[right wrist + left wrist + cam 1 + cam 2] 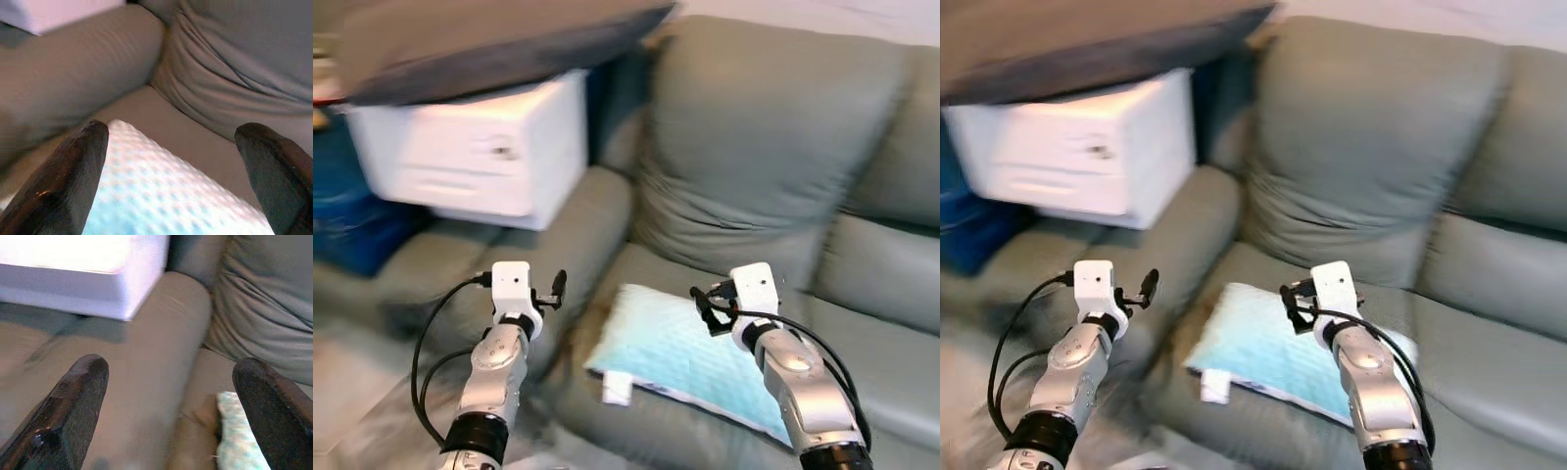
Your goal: Move the pillow to the sofa
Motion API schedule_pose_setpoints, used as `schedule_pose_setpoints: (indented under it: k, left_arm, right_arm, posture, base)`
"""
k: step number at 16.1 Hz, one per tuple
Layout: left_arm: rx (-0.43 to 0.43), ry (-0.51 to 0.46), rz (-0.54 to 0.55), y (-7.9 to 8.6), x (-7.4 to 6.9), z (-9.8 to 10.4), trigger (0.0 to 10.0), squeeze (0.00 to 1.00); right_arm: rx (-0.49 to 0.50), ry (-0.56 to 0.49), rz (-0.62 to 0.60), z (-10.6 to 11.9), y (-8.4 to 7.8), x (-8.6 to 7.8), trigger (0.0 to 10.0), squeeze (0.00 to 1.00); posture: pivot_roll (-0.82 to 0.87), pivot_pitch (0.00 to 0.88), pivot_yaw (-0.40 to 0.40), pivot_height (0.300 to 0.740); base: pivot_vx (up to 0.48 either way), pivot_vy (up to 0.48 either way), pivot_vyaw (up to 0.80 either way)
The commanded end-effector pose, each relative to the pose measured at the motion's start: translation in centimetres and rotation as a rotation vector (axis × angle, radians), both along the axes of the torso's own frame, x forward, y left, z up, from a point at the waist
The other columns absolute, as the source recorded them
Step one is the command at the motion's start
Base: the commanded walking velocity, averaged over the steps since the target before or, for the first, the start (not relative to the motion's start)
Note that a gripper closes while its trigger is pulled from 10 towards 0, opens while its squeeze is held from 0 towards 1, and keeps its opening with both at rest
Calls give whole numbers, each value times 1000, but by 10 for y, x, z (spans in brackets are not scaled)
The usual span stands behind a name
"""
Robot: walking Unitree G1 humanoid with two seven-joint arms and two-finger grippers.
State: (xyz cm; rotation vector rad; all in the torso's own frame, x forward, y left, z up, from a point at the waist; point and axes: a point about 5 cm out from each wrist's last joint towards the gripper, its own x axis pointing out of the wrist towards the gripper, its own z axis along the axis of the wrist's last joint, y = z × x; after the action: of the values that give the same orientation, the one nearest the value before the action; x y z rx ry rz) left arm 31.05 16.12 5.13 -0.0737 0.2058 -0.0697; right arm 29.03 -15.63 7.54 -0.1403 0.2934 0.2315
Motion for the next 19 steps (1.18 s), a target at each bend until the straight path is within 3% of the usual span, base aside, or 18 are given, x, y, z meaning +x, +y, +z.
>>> schedule_pose_setpoints:
  k: [1,3,10,19]
  left_arm:
    - [-16,-4,-10,-1,3,5,10000,0]
    - [-45,6,-58,-7,3,7,10000,0]
    - [-36,34,-55,-1,-4,5,10000,0]
    - [-49,82,-121,-11,-12,0,10000,0]
  right_arm:
    - [0,-3,-11,2,-1,-2,10000,0]
    - [1,0,-19,2,-3,-5,10000,0]
    - [16,12,-11,0,6,-8,10000,0]
    - [38,41,19,-5,14,-13,10000,0]
  posture:
    - [-130,0,32,740]
    - [-133,0,38,740]
    - [-111,0,61,740]
    - [-108,0,72,740]
  base:
    - [0,0,800]
    - [0,0,800]
    - [0,0,800]
    - [0,0,800]
